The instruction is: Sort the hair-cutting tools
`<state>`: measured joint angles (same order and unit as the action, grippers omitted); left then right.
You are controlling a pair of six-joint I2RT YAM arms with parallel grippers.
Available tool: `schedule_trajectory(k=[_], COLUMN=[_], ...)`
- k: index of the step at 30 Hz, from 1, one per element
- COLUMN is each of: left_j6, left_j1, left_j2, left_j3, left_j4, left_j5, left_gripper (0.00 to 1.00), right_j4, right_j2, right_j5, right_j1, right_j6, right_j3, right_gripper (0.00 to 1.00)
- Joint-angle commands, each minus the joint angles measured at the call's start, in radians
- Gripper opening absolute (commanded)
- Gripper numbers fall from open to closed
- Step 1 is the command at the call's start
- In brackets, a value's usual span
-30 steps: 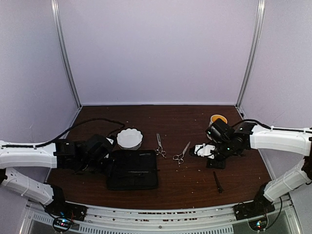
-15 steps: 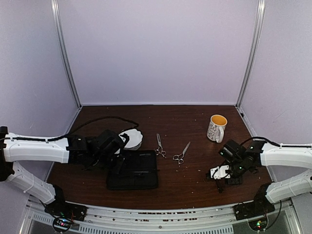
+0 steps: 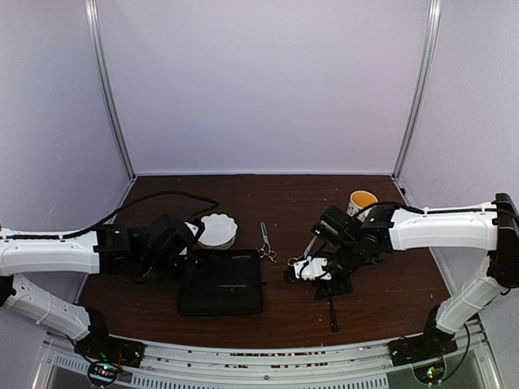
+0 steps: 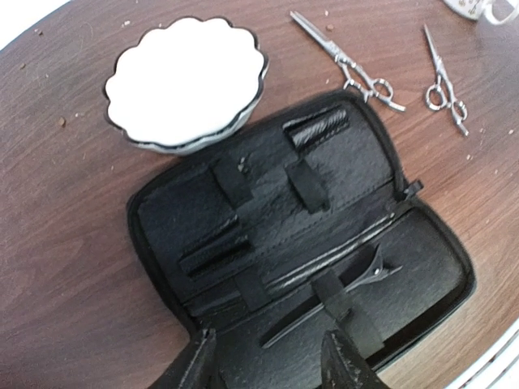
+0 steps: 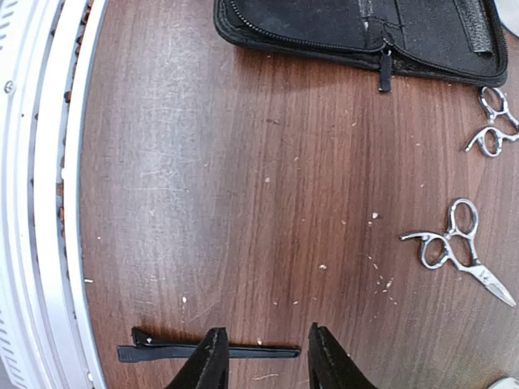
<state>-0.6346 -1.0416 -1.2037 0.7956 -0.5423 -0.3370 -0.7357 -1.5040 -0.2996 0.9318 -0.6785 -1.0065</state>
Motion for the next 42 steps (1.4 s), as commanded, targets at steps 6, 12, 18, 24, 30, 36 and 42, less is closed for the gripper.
schedule_trajectory(k=[6, 12, 18, 24, 30, 36, 42], left_j6=[0.064, 0.095, 0.088, 0.067, 0.045, 0.025, 0.028], left_j1=[0.001, 0.002, 0.001, 0.001, 0.001, 0.001, 0.002], left_j2=[0.112, 0.062, 0.041, 0.081, 0.099, 0.108, 0.120], left_j3=[-0.027, 0.018, 0.034, 0.014, -0.010, -0.021, -0.030], left_j4=[-0.001, -0.020, -0.023, -0.027, -0.028, -0.027, -0.026], left_j5=[-0.004, -0.030, 0.001, -0.025, -0.034, -0.047, -0.047], left_gripper=[0.57, 0.58, 0.57, 0.57, 0.57, 0.57, 0.57], right_j4=[-0.096, -0.194, -0.159, -0.138, -0.111, -0.107, -0.146], right_j2=[0.159, 0.201, 0.154, 0.049, -0.024, -0.094, -0.175], right_j5=[0.004, 0.003, 0.031, 0.061, 0.058, 0.045, 0.007], right_j1=[-0.029, 0.014, 0.144, 0.167, 0.178, 0.183, 0.184], right_j6=[-0.198, -0.342, -0.350, -0.384, -0.407, -0.409, -0.379], right_j3=[0.153, 0.177, 0.181, 0.159, 0.123, 0.070, -0.023], right_gripper=[0.35, 0.38, 0.38, 0.36, 0.36, 0.32, 0.27])
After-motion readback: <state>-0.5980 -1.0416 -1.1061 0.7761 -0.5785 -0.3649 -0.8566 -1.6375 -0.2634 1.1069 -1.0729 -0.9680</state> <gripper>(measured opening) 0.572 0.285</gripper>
